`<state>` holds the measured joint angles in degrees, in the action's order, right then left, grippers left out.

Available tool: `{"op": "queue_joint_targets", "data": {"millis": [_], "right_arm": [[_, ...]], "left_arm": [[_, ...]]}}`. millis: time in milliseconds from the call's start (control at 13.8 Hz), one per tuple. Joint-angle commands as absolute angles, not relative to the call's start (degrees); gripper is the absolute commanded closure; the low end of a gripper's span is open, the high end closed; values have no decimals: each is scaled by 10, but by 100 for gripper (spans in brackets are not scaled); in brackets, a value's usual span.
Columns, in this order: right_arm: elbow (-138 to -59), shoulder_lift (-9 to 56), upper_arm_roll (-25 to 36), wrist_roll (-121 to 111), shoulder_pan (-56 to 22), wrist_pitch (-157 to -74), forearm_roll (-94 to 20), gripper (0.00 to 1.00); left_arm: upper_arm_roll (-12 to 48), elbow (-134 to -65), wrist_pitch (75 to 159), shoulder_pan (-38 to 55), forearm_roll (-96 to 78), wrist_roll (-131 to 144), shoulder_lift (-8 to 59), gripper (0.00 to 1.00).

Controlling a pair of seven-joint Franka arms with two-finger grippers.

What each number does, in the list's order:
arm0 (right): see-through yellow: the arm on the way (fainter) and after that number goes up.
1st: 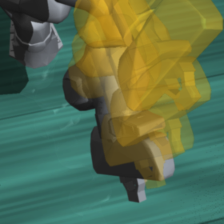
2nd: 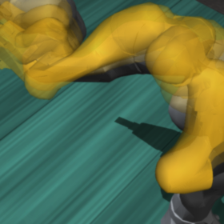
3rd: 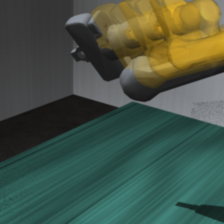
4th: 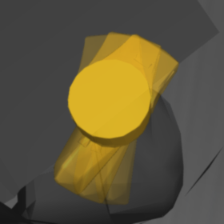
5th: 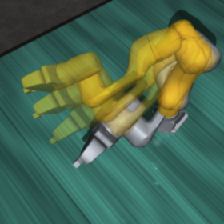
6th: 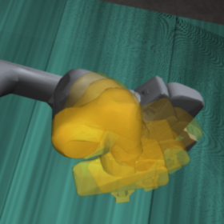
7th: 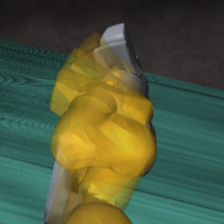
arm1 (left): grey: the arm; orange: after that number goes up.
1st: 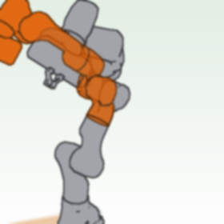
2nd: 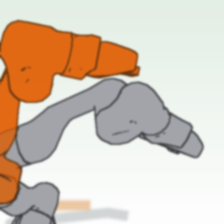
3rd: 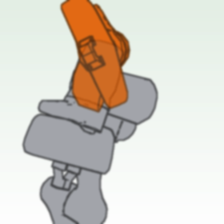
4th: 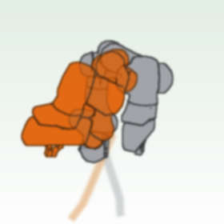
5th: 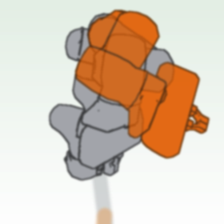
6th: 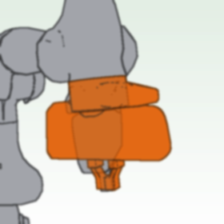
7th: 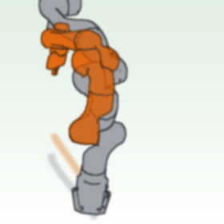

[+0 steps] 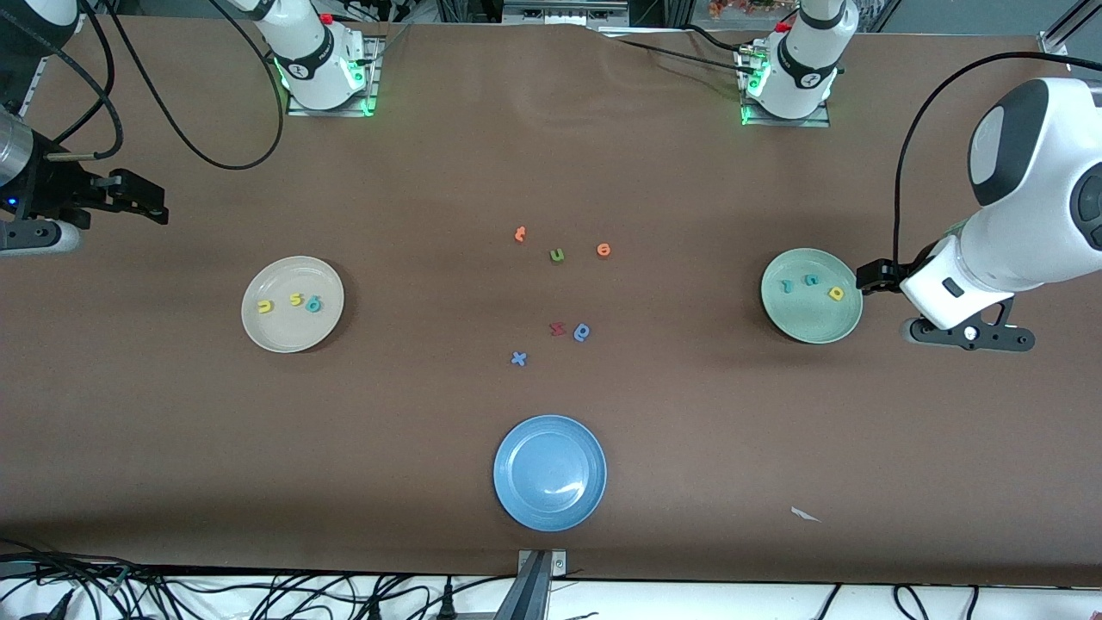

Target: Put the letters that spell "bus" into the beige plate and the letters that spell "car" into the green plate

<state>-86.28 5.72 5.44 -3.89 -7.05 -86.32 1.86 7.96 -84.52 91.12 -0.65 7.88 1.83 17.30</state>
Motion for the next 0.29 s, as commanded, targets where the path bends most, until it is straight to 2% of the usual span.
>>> {"op": "queue_joint_targets", "data": {"millis": [0,217], "right_arm": [[-848,63,55,-40,-72,-858,25,0],[-848,63,55,-40,-72,-859,25,0]], "left_arm": [[75,-859,920,-4,68,10,163,0],[75,-853,920,-5,64,4,164,0]]}}
